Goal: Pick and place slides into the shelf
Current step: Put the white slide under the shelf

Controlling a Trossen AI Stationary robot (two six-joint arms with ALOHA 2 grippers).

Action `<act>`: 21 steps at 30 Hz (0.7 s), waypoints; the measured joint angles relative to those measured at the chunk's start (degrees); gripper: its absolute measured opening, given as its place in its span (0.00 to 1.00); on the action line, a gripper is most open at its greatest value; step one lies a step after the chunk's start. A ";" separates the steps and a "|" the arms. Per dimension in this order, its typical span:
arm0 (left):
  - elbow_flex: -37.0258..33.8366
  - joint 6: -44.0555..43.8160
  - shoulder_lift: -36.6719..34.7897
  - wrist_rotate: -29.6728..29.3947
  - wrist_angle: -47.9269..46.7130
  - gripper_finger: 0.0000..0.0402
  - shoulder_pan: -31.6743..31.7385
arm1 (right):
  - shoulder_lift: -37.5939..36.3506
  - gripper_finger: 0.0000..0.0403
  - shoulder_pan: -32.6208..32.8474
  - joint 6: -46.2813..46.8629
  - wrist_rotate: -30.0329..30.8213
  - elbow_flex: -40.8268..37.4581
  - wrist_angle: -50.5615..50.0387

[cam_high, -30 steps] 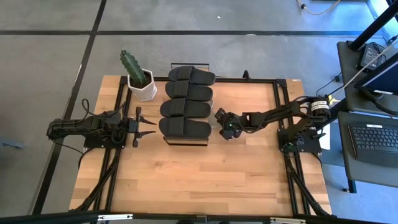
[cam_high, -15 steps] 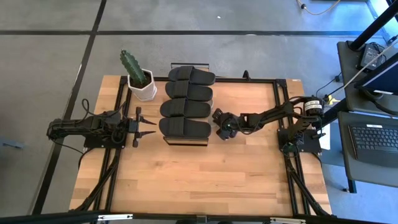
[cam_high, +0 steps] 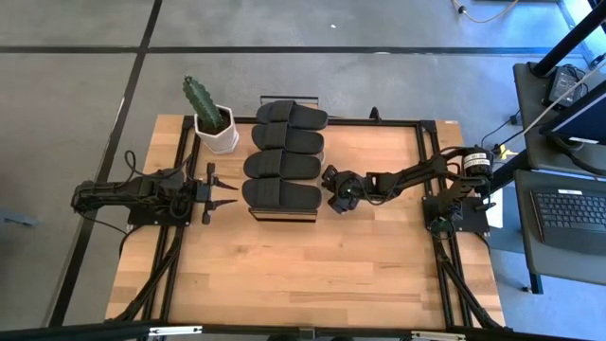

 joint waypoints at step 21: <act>0.00 0.02 -0.01 0.04 0.00 0.37 0.00 | 3.67 0.10 -0.02 4.11 0.73 0.20 3.28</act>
